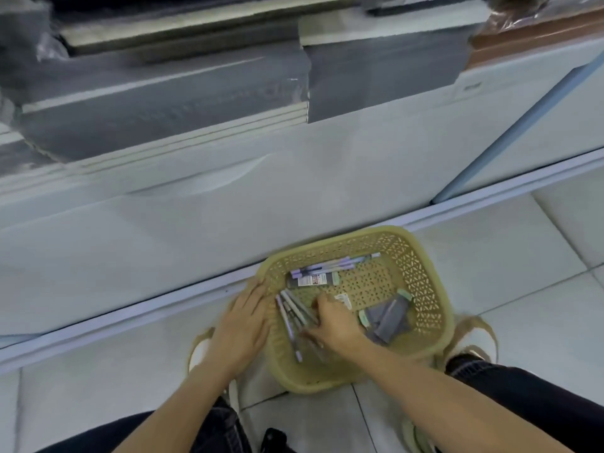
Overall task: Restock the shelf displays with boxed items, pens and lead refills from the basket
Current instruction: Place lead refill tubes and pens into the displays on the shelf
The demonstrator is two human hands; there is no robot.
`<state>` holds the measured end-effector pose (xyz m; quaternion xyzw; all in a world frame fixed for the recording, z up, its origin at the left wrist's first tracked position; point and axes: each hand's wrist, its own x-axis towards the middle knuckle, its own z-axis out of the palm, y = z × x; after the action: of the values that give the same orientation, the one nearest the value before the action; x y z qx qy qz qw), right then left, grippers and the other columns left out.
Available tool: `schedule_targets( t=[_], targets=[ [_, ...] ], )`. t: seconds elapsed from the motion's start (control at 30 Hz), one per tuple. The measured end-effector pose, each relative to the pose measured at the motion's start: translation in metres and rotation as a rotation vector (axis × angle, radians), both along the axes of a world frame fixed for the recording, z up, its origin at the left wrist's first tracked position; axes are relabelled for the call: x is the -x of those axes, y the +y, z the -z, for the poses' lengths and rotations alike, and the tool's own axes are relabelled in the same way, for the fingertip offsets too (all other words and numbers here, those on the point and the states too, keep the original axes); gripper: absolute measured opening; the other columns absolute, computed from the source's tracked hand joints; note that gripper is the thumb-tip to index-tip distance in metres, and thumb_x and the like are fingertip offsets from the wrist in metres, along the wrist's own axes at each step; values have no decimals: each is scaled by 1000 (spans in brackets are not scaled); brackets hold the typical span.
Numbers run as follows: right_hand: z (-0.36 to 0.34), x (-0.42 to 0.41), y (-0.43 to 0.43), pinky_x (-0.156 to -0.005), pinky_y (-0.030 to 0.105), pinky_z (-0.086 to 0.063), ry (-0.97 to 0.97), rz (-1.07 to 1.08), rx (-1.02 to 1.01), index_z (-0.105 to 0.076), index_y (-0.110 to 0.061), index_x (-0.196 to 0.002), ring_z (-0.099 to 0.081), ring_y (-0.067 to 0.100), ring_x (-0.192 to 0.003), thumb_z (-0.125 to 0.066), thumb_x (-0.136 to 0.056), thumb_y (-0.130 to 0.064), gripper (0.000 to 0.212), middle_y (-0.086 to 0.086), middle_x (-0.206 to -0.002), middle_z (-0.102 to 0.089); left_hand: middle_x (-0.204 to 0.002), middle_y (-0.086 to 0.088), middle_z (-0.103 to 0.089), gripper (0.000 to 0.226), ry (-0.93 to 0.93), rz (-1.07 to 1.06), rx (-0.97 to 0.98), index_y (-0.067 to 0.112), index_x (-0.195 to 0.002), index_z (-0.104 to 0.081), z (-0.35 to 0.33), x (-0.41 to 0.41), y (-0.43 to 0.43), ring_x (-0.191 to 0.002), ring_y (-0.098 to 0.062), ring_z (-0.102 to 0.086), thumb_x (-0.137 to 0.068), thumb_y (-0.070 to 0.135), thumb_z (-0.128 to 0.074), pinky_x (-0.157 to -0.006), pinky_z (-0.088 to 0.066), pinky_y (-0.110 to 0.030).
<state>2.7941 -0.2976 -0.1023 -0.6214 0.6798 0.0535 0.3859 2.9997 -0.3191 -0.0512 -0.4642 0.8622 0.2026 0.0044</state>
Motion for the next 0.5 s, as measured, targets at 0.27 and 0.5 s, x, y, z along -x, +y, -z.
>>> schedule_targets(
  t=[0.27,0.5],
  targets=[
    [13,-11,5,-72,40,-48,77,-107,38,-44,-7,-116,-59,34,-102,-65,-86,-17,38,16,-116,-57,-144,-12,-48,51,30,-10,4,3,-132,-56,8,-5,-1,-140,-31,-35,-96,31,-33,-108,-40,-44],
    [5,-6,9,-79,39,-49,154,-230,-58,-54,0,-116,-62,36,-102,-57,-92,-14,28,21,-114,-62,-158,-1,-26,45,6,-37,-48,14,-142,-43,7,-3,2,-149,-19,-9,-99,27,-43,-117,-18,-35]
  ],
)
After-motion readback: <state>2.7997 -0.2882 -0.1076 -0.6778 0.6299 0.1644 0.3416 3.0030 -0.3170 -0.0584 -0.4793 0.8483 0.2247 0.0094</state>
